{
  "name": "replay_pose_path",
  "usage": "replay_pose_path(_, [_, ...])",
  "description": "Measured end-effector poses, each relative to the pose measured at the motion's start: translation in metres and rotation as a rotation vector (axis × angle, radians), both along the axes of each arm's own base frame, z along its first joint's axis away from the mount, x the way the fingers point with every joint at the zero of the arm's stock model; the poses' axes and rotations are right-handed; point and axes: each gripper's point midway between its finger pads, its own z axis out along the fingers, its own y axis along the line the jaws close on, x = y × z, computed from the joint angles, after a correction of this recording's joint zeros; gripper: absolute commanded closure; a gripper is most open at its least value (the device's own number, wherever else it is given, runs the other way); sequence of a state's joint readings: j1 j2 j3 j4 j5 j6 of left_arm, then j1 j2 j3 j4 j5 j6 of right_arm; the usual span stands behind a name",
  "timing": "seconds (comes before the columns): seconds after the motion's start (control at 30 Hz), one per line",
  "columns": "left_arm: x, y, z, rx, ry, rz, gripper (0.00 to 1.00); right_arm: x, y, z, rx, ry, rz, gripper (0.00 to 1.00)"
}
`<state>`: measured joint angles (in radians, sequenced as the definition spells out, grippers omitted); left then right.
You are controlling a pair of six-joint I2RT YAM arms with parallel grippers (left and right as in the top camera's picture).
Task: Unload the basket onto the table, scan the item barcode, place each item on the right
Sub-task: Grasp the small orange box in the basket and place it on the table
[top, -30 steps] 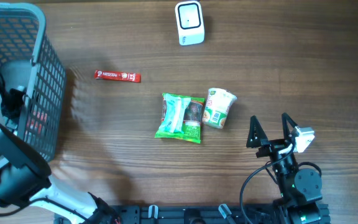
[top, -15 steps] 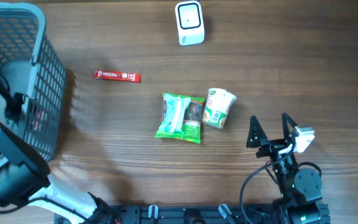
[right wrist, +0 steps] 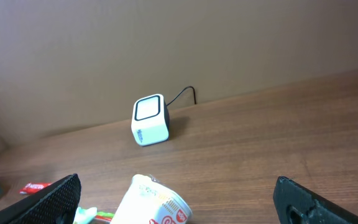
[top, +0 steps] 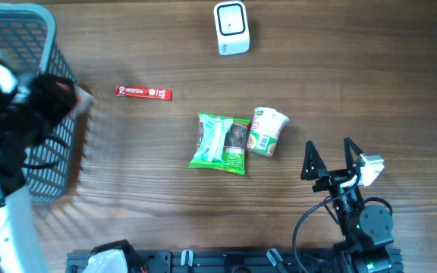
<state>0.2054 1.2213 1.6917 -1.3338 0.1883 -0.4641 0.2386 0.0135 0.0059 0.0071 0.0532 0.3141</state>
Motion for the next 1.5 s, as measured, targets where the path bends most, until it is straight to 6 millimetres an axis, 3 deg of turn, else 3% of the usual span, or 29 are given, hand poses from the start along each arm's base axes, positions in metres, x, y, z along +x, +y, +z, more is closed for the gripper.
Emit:
replay_pose_path(0.07, [0.001, -0.035, -0.027, 0.005, 0.095, -0.137, 0.51, 0.0, 0.0, 0.0, 0.0, 0.0, 0.0, 0.0])
replay_pose_path(0.13, [0.001, -0.051, -0.052, 0.009, 0.17, -0.198, 0.51, 0.0, 0.0, 0.0, 0.0, 0.0, 0.0, 0.0])
replay_pose_path(0.17, [-0.001, -0.068, -0.084, 0.009, 0.258, -0.257, 0.51, 0.0, 0.0, 0.0, 0.0, 0.0, 0.0, 0.0])
replay_pose_path(0.3, [0.005, -0.092, -0.173, 0.017, 0.424, -0.34, 0.5, 0.0, 0.0, 0.0, 0.0, 0.0, 0.0, 0.0])
replay_pose_path(0.33, [0.004, -0.097, -0.195, 0.02, 0.461, -0.354, 0.45, 0.0, 0.0, 0.0, 0.0, -0.001, 0.0, 0.0])
replay_pose_path(0.37, [0.003, -0.102, -0.226, 0.024, 0.486, -0.373, 0.29, 0.0, 0.0, 0.0, 0.0, 0.0, 0.0, 0.0])
replay_pose_path(0.4, [0.001, -0.106, -0.246, 0.027, 0.508, -0.387, 0.05, 0.0, 0.0, 0.0, 0.0, 0.0, 0.0, 0.01])
replay_pose_path(0.47, [-0.007, -0.11, -0.282, 0.033, 0.565, -0.407, 0.0, 0.0, 0.0, 0.0, 0.0, 0.0, 0.0, 0.0])
replay_pose_path(0.53, [-0.006, -0.111, -0.294, 0.033, 0.578, -0.406, 0.0, 0.0, 0.0, 0.0, 0.0, 0.0, 0.0, 0.0])
replay_pose_path(0.6, [0.006, -0.111, -0.283, 0.03, 0.544, -0.398, 0.0, 0.0, 0.0, 0.0, 0.0, 0.0, 0.0, 0.0])
replay_pose_path(0.63, [0.018, -0.11, -0.268, 0.027, 0.51, -0.388, 0.0, 0.0, 0.0, 0.0, 0.0, 0.0, 0.0, 0.0])
replay_pose_path(0.73, [0.055, -0.097, -0.197, 0.052, 0.38, -0.337, 0.0, 0.0, 0.0, 0.0, 0.0, 0.0, 0.0, 0.0])
replay_pose_path(0.83, [0.087, -0.058, -0.107, 0.152, 0.209, -0.206, 0.0, 0.0, 0.0, 0.0, 0.0, 0.001, 0.0, 0.0])
replay_pose_path(0.93, [0.096, -0.008, -0.045, 0.247, 0.056, -0.038, 0.0, 0.0, 0.0, 0.0, 0.0, 0.0, 0.0, 0.0])
replay_pose_path(1.07, [0.084, 0.038, -0.031, 0.307, 0.047, 0.106, 0.0, 0.0, 0.0, 0.0, 0.0, 0.001, 0.0, 0.0])
replay_pose_path(1.5, [0.083, 0.042, -0.031, 0.32, 0.051, 0.119, 0.0, 0.0, 0.0, 0.0, 0.0, 0.001, 0.0, 0.0])
